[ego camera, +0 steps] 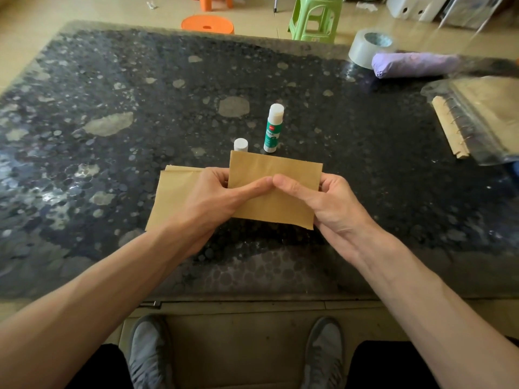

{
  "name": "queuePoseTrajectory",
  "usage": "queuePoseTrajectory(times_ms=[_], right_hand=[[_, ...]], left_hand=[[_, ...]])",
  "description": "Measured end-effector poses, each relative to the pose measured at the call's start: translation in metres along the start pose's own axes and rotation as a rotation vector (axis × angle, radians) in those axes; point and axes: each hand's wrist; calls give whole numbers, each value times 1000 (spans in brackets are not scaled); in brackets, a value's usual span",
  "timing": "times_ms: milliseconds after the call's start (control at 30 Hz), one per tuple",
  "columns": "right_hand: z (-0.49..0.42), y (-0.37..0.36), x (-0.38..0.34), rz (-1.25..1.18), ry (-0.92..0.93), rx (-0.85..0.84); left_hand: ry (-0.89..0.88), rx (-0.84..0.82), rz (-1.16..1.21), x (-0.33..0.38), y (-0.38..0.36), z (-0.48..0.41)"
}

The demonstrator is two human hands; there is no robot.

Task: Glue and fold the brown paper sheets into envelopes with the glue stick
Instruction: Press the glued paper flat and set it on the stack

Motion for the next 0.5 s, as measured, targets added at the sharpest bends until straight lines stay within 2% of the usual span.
queuePoseTrajectory(times_ms=[500], right_hand=[[-4,10,-4,136,0,85]], left_hand=[[11,-38,27,-1,9,-5]])
Point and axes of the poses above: each hand's wrist, its own z-axis away from the middle knuckle, its own y-axis out of the back of the hand, x = y × z, and after that the axes turned 4 degrees about -y, right-handed
